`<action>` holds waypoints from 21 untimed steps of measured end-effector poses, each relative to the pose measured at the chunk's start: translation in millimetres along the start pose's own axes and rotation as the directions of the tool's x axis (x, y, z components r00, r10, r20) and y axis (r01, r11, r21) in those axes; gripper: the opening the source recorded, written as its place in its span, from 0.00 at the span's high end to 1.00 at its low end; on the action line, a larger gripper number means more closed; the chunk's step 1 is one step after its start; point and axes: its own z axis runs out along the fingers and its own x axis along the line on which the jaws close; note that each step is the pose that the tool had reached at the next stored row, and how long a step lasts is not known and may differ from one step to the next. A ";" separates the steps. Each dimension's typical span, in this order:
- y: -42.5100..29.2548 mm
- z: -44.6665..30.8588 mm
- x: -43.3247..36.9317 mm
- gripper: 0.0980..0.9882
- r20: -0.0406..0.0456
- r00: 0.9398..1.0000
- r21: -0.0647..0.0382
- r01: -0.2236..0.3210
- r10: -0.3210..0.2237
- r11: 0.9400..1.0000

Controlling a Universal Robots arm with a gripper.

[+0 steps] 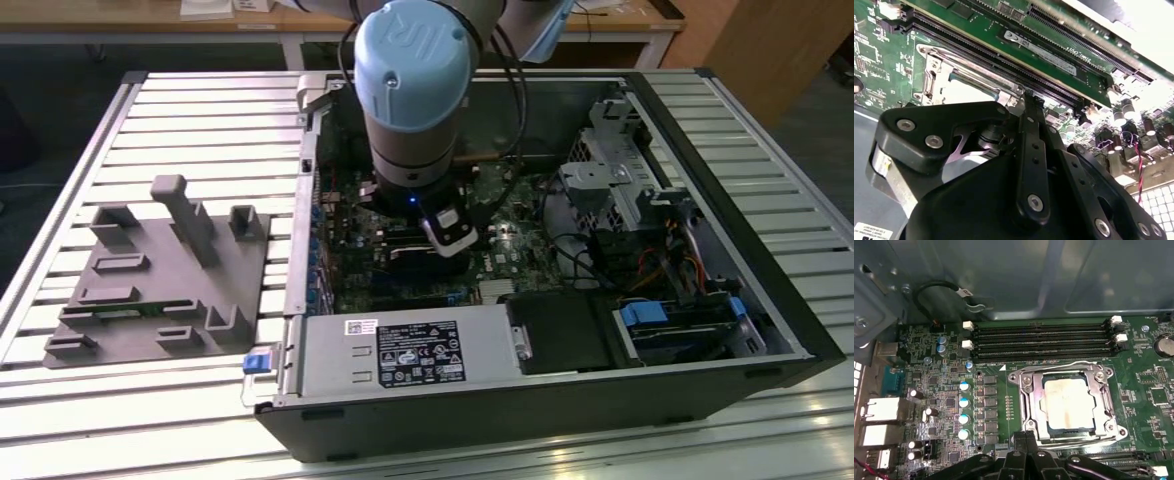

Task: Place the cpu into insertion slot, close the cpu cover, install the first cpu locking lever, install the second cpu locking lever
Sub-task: 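Install the second cpu locking lever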

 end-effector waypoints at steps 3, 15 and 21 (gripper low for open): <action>-0.3 1.8 0.6 0.99 0.000 1.000 0.000 0.000 0.000 1.000; 0.0 6.0 5.4 0.99 0.000 1.000 0.001 -0.001 0.001 1.000; 4.0 -1.0 5.3 0.99 0.002 1.000 0.013 -0.001 0.001 1.000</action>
